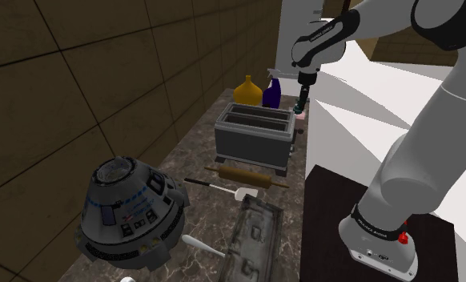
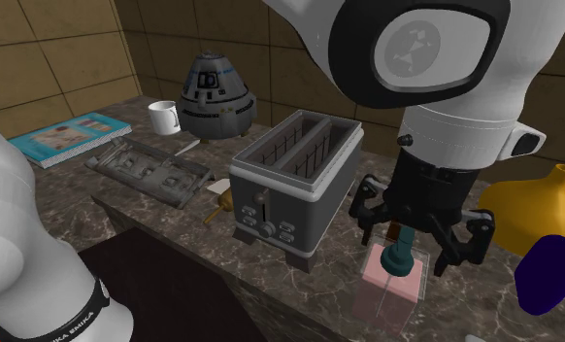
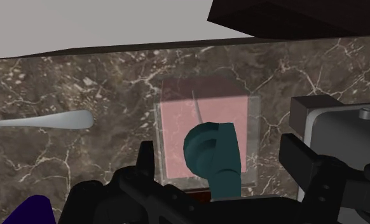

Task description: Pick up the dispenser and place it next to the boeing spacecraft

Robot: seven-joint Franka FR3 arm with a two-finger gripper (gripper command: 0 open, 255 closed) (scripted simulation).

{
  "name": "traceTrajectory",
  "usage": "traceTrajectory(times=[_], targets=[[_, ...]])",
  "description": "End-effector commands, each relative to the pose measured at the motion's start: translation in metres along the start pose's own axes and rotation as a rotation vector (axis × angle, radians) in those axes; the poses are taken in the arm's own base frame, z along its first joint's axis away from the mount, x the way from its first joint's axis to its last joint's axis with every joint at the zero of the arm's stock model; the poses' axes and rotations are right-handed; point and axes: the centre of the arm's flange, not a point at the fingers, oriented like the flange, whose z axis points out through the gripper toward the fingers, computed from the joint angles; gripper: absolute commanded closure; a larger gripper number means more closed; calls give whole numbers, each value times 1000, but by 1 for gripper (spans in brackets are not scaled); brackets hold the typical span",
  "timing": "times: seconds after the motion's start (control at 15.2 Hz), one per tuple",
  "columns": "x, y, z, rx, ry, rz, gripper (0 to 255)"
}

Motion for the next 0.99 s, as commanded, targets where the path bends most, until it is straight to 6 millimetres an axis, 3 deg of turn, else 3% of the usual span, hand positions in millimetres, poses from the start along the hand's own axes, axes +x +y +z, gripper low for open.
traceTrajectory(times=[0.0,0.59,0.92], targets=[[0,0,0,0,0,0,255],[0,0,0,0,0,0,255],[-1,0,-26,0,0,0,255]])
